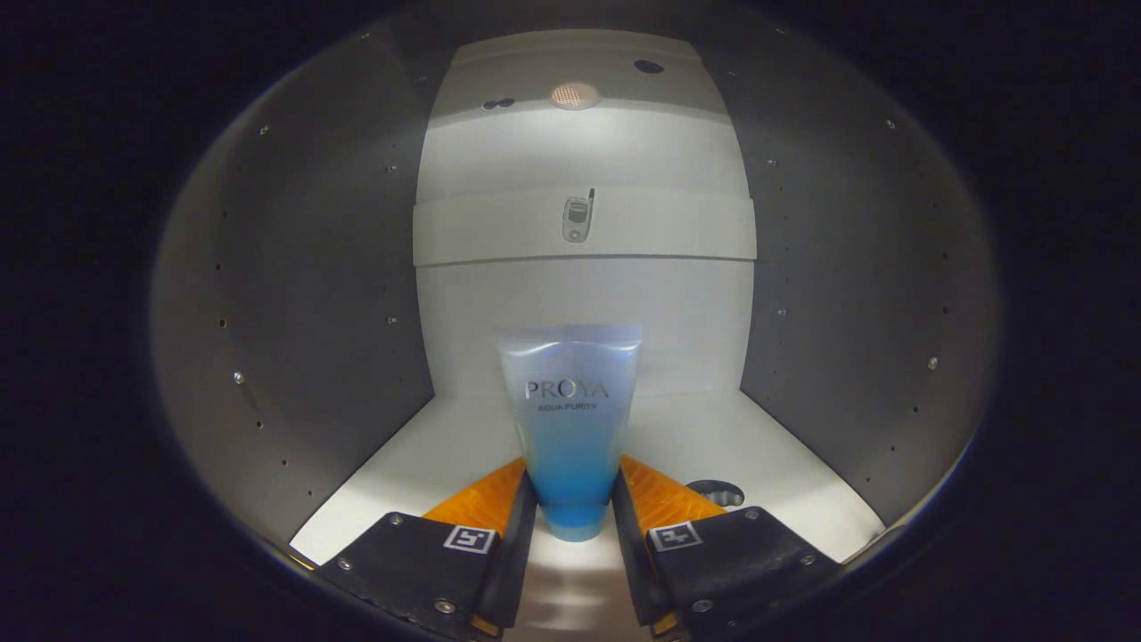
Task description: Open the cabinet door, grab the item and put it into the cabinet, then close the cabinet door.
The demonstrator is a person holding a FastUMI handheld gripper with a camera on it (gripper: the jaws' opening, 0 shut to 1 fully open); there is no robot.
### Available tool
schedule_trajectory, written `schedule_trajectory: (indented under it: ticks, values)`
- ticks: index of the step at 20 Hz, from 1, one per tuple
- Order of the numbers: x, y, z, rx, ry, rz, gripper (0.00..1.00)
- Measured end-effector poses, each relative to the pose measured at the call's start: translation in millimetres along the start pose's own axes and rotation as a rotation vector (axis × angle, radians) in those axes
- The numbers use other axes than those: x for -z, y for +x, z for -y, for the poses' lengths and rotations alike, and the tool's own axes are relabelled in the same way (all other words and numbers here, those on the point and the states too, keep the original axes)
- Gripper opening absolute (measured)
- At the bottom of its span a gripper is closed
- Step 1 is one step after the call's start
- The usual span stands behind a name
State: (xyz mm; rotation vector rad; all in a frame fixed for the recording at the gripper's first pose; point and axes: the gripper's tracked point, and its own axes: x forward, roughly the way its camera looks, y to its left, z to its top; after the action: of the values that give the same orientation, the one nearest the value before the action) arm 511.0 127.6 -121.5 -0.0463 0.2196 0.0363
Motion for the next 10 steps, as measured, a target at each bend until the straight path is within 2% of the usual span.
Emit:
schedule_trajectory:
  ticks: [1, 5, 8, 10]
  values:
    - [2, 3, -4, -0.015, 0.000, -0.004, 0.53]
    - [-2, -9, -8, -0.028, 0.025, 0.027, 0.83]
    - [-7, -24, -14, -0.053, 0.023, 0.045, 0.92]
    - [-13, -38, -11, -0.043, 0.009, 0.076, 0.93]
